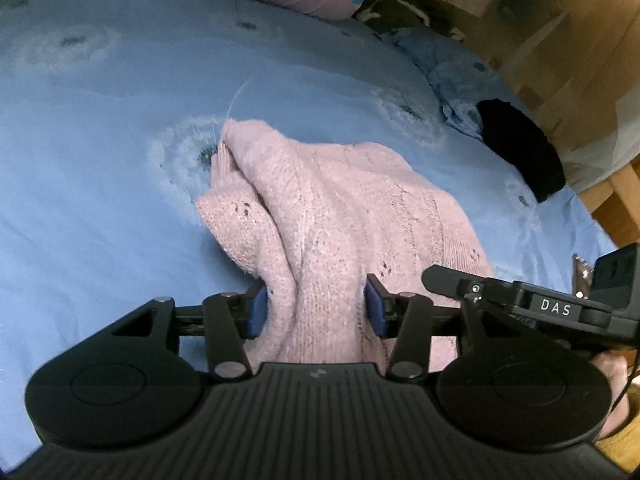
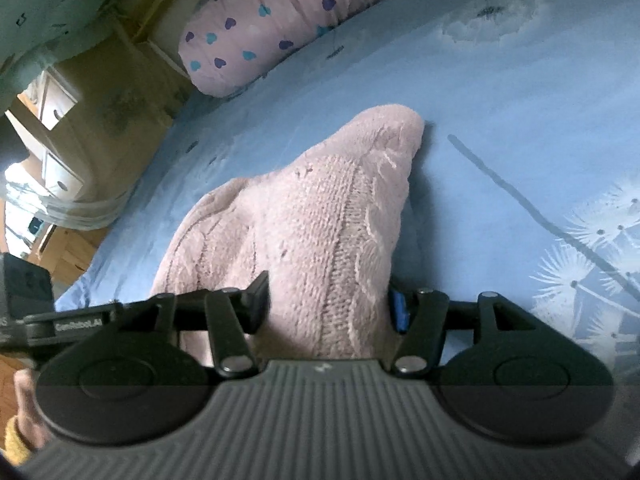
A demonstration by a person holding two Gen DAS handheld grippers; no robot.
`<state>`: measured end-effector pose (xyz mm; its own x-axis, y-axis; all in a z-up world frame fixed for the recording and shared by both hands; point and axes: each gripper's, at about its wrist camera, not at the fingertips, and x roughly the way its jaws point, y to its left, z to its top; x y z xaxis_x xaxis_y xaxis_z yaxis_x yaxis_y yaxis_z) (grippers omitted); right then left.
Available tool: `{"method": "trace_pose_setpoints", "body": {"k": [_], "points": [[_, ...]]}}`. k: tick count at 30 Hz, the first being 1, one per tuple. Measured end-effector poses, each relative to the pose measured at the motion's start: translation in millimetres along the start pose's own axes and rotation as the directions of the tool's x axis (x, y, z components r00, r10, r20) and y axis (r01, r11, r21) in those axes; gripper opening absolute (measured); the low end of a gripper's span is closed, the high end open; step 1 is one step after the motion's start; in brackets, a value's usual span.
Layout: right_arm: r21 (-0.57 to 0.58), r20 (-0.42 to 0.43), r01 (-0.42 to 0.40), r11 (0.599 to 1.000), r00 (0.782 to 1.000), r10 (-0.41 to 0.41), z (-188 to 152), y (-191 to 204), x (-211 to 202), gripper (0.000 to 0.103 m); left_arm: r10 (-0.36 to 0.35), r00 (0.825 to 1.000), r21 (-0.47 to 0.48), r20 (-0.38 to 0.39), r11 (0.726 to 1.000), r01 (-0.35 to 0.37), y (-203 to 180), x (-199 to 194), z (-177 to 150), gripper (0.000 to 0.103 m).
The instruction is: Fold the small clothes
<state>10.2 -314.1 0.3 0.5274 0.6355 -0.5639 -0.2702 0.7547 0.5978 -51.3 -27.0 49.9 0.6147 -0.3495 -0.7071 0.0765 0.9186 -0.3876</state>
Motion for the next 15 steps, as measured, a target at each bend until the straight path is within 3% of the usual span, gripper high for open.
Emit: {"method": "trace_pose_setpoints", "body": {"k": [7, 13, 14, 15], "points": [[-0.061, 0.066, 0.065, 0.996, 0.996, -0.061, -5.3, 10.8, -20.0, 0.061, 0.075, 0.996, 0.034, 0.049, 0.996, -0.077, -17.2, -20.7, 0.9, 0.054], [-0.138, 0.192, 0.134, 0.981, 0.976, -0.106, -7.0, 22.9, -47.3, 0.059, 0.137, 0.987, 0.059, 0.083, 0.988, -0.142, -25.4, -31.1, 0.9, 0.054], [-0.136, 0.204, 0.141, 0.981, 0.973, -0.111, -7.2, 22.3, -50.2, 0.057, 0.146, 0.986, 0.061, 0.082, 0.987, -0.151, -25.4, -30.4, 0.0, 0.054], [-0.134, 0.212, 0.145, 0.980, 0.971, -0.114, -6.5, 21.8, -51.8, 0.041, 0.152, 0.985, 0.064, 0.080, 0.986, -0.157, -24.7, -30.0, -1.1, 0.054]]}}
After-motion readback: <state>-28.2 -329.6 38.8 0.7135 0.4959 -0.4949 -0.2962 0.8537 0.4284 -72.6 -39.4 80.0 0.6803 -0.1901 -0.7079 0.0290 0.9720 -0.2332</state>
